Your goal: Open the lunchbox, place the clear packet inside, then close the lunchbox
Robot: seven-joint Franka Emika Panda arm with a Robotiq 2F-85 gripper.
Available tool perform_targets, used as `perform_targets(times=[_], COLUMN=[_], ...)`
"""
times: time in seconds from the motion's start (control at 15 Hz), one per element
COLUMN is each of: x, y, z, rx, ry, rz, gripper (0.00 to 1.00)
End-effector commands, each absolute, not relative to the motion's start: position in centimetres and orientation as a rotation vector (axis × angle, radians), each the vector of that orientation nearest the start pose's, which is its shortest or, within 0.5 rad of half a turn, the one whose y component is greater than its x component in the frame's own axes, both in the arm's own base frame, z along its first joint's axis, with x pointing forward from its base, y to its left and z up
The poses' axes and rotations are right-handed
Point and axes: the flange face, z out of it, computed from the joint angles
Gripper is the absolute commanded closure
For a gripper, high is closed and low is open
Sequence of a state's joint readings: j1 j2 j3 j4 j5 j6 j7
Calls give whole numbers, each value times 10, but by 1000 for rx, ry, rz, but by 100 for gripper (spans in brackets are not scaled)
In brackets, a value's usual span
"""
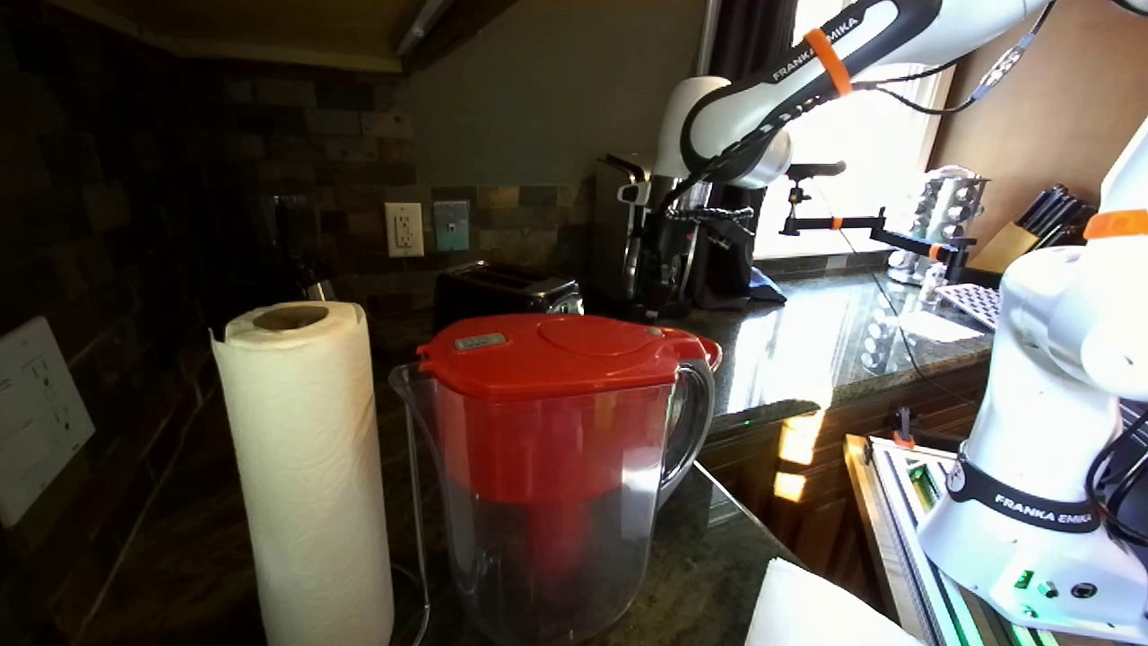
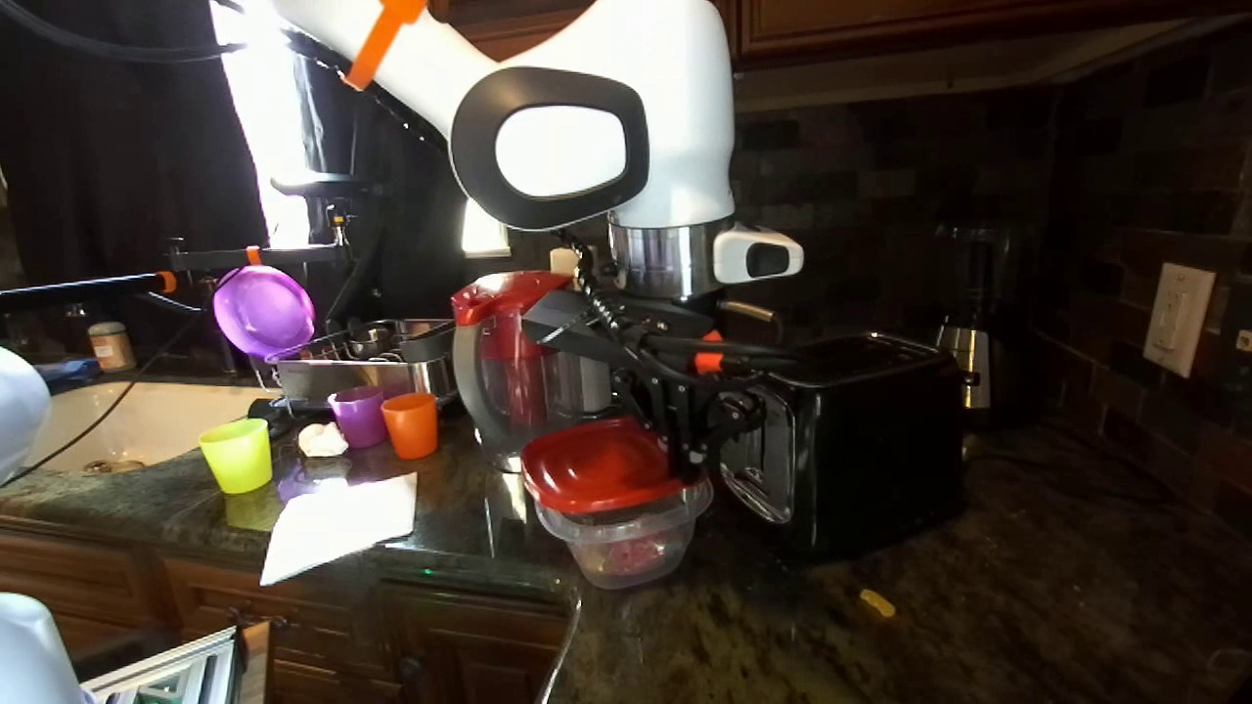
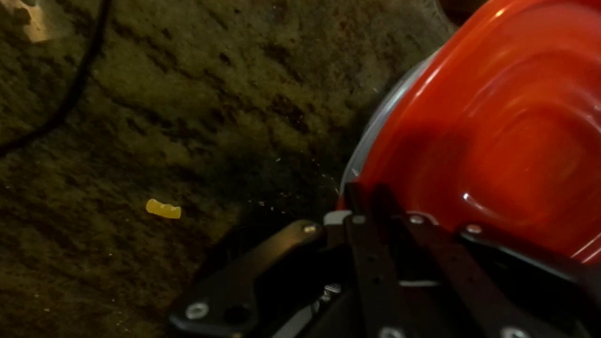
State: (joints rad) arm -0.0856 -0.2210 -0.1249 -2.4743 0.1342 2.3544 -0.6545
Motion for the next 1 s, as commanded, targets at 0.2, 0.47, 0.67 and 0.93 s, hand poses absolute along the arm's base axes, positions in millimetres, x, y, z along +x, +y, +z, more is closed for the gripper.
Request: perform_targets(times=[0.2, 0.47, 0.67, 0.93], x=[441, 440, 443, 443], y=[-71, -73, -76, -78], z=[375, 372, 371, 367], rx=[-3034, -3050, -3056, -3057], ry=[-467, -438, -426, -424], rz=[-215, -233, -285, -302], gripper=[98, 98, 98, 98])
